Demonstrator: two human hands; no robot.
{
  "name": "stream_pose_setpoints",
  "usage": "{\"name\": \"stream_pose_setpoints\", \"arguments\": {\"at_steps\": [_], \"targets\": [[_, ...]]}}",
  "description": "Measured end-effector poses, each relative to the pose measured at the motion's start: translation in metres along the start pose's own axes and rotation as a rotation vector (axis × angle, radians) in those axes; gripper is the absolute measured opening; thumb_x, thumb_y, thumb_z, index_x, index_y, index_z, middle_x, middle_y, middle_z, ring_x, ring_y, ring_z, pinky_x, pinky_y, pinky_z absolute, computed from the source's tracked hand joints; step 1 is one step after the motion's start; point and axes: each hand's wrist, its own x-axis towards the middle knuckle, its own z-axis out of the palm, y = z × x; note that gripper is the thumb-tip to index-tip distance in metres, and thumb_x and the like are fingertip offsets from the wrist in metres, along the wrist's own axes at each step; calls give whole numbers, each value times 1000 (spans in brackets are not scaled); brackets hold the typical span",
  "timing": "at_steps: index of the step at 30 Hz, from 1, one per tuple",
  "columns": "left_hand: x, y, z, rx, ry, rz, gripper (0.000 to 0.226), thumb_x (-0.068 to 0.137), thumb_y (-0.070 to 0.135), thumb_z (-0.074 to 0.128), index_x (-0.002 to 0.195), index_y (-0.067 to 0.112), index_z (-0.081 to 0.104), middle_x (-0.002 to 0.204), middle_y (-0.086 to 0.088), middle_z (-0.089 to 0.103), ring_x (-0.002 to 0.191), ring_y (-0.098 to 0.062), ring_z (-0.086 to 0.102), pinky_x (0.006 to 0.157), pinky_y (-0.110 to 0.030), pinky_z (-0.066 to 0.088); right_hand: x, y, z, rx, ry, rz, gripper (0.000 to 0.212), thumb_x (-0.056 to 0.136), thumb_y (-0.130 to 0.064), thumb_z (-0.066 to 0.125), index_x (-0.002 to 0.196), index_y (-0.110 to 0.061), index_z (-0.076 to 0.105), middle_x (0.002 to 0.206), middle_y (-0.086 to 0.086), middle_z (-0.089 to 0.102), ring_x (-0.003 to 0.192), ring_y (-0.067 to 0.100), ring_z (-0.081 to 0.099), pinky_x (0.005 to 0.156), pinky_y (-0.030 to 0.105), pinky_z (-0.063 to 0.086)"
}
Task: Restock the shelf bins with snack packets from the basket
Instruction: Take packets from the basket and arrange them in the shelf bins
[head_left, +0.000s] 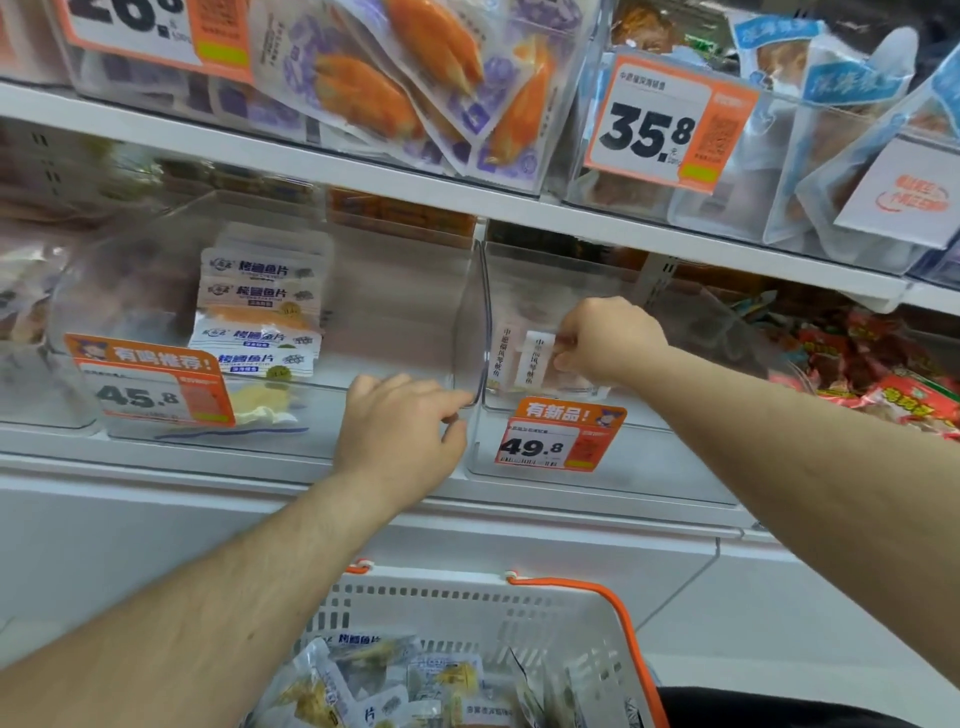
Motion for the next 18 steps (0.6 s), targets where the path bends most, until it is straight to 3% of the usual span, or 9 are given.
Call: {"name": "stream_pose_setpoints", "arguments": {"at_steps": [3, 8, 15, 18], "targets": [[0, -1, 1, -7, 18, 4, 26, 77, 29, 56, 92, 32, 77, 74, 11, 70, 73, -22, 62, 69, -31, 13, 18, -9, 15, -72, -16, -20, 7, 87, -27, 67, 93, -23, 71, 77, -2, 65, 67, 18, 60, 54, 28, 45], [0, 0, 2, -25, 24, 0, 29, 80, 32, 54, 99, 32, 76, 78, 12, 70, 78, -22, 61, 69, -32, 15, 35, -18, 30, -69, -35, -33, 9, 86, -27, 69, 91, -20, 67, 76, -1, 60, 68, 18, 57, 63, 33, 50], [1, 1, 3, -20, 40, -19, 28, 77, 32, 55, 94, 31, 77, 74, 12, 69, 75, -22, 62, 69, -34, 17, 40, -24, 36, -20, -41, -42, 8, 86, -23, 69, 91, -18, 67, 77, 0, 62, 69, 18, 60, 59, 30, 48], [1, 2, 1, -14, 28, -26, 30, 82, 35, 51, 100, 32, 75, 81, 12, 70, 84, -21, 61, 73, -34, 18, 38, -25, 36, 42, -32, -37, 11, 86, -20, 70, 95, -17, 65, 78, 0, 61, 69, 17, 59, 60, 30, 48]]}}
